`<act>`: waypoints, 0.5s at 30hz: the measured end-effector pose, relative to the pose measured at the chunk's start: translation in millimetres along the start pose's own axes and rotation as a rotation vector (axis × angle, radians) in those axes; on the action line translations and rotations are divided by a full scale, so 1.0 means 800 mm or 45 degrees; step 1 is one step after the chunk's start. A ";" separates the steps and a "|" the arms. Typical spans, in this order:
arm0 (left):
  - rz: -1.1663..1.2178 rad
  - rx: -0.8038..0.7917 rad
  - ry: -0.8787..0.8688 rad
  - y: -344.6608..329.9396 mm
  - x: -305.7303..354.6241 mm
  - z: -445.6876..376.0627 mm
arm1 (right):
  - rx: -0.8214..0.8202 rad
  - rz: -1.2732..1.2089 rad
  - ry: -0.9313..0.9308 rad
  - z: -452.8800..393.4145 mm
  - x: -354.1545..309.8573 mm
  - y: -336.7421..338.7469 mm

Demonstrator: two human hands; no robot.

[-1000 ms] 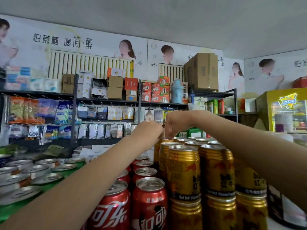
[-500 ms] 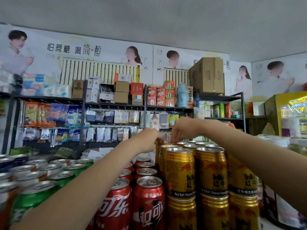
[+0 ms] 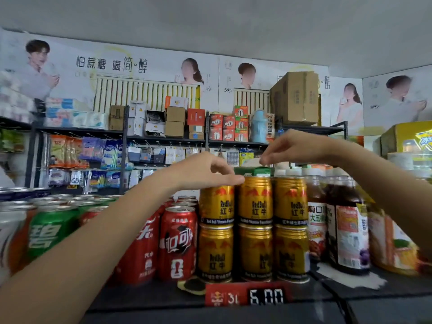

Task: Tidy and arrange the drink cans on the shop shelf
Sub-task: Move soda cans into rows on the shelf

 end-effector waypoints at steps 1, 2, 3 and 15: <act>-0.038 0.019 0.051 -0.007 0.007 0.000 | -0.060 -0.001 -0.001 0.014 0.006 -0.003; -0.083 0.054 0.105 -0.013 0.014 -0.001 | -0.103 0.010 -0.004 0.026 0.012 -0.009; -0.137 0.107 0.159 -0.018 0.020 -0.002 | -0.104 0.022 -0.007 0.034 0.019 -0.015; -0.546 0.293 0.392 -0.069 0.057 -0.014 | 0.488 0.005 0.001 0.064 0.046 -0.079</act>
Point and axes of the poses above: each hand's wrist, its own z-axis away from the middle knuckle, its own y-axis out of the back of the hand, x = y × z, the point moved 3 cm from there along -z, towards the middle knuckle, and after that the axes turned 15 degrees about -x, right-handed, at the moved point
